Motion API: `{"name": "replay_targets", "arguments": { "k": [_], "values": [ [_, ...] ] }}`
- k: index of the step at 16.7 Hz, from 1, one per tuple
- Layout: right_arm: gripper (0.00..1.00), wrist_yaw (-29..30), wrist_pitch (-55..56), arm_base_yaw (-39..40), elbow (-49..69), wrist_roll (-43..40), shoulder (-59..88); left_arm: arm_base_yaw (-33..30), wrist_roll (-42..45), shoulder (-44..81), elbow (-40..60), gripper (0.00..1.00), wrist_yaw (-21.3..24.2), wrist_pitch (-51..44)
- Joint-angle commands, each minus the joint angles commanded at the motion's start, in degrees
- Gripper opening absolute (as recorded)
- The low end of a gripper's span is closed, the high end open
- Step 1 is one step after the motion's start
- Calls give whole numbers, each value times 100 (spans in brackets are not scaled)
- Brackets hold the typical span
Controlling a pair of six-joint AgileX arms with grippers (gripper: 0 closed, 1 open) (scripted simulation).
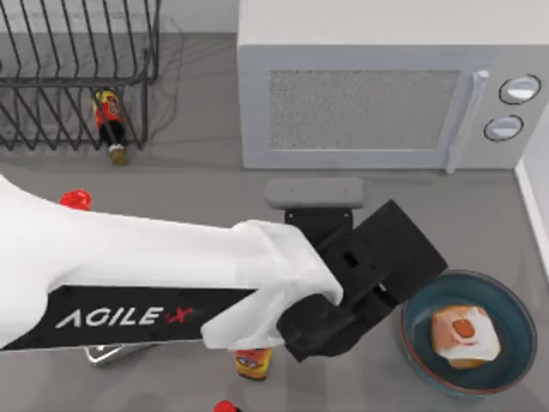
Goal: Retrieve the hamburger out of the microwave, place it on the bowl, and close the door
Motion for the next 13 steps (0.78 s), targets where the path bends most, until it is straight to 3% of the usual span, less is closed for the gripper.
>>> {"name": "replay_targets", "arguments": {
  "k": [7, 13],
  "values": [
    [100, 0, 0, 0, 0, 0, 0, -40, -97, 149, 68, 0, -63, -44],
    [100, 0, 0, 0, 0, 0, 0, 718, 753, 905, 887, 0, 318, 352]
  ]
}}
